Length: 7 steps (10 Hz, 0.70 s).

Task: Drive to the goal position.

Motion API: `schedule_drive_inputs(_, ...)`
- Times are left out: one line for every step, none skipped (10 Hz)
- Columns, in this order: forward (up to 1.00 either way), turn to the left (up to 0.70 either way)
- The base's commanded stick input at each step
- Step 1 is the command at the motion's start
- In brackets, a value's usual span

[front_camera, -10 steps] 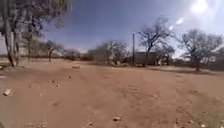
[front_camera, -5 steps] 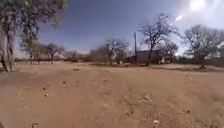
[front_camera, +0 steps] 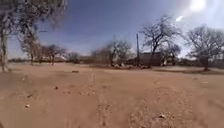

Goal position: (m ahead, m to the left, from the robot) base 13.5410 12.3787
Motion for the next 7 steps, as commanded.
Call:
schedule_drive_inputs(1.00, 0.27)
schedule_drive_inputs(1.00, 0.27)
schedule_drive_inputs(1.00, 0.27)
schedule_drive_inputs(1.00, 0.27)
schedule_drive_inputs(1.00, 0.27)
schedule_drive_inputs(1.00, 0.27)
schedule_drive_inputs(1.00, 0.27)
